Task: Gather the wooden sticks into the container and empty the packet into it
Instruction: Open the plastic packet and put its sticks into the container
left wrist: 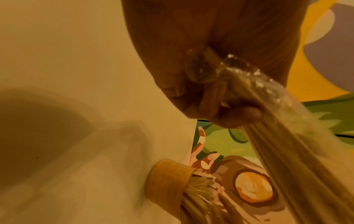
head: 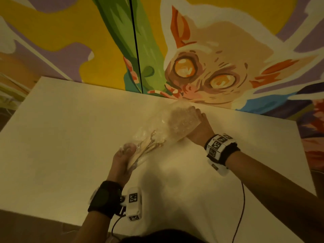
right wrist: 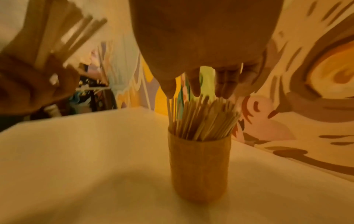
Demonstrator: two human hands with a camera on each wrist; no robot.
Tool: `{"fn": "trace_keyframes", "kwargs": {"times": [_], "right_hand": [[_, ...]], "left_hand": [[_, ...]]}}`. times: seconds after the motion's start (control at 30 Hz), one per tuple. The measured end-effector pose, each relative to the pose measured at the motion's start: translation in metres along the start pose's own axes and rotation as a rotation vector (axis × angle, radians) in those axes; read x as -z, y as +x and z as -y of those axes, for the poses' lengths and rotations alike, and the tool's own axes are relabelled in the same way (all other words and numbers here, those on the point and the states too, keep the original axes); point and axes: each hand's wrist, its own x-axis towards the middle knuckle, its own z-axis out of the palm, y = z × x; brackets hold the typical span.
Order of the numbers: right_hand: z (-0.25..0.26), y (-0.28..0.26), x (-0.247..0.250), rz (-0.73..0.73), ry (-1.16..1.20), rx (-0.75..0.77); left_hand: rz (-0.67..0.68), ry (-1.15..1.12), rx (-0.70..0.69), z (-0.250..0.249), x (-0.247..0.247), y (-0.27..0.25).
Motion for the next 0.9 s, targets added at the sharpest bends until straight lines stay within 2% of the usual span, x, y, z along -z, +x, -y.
{"fn": "trace_keyframes", "kwargs": {"times": [0.03,0.1,0.17,0.23,0.3,0.37,0.53,0.63,0.77,0.9], "right_hand": [[-0.003,-0.005,0.005,-0.11,0.149,-0.006],[-0.01,-0.017,0.021,-0.278,0.597,0.001],[-0.016,-0.033,0.039,-0.413,0.927,-0.06],[-0.019,-0.051,0.054,-0.448,1.187,-0.102],[-0.018,-0.068,0.064,-0.427,1.326,-0.075],[-0.014,-0.082,0.067,-0.355,1.404,-0.049],[-0.014,-0.106,0.066,-0.276,1.405,-0.137],[-0.014,-0.121,0.068,-0.108,1.48,-0.189],[-0.004,-0.138,0.067,0.06,1.399,-0.122],[0.004,-0.15,0.063,0.063,1.386,0.006]], "left_hand": [[0.013,-0.014,-0.002,-0.001,0.0,-0.001],[0.015,0.004,-0.006,-0.001,-0.003,-0.004],[0.025,0.034,-0.043,-0.001,-0.004,-0.005],[0.044,0.065,-0.054,-0.002,-0.005,-0.006],[0.051,0.108,-0.058,-0.002,-0.007,-0.008],[0.053,0.136,-0.054,-0.001,-0.01,-0.012],[0.059,0.14,-0.102,0.002,-0.013,-0.026],[0.073,0.182,-0.16,0.003,-0.013,-0.032],[0.074,0.308,-0.219,0.004,-0.014,-0.039],[0.051,0.383,-0.231,0.004,-0.02,-0.051]]}}
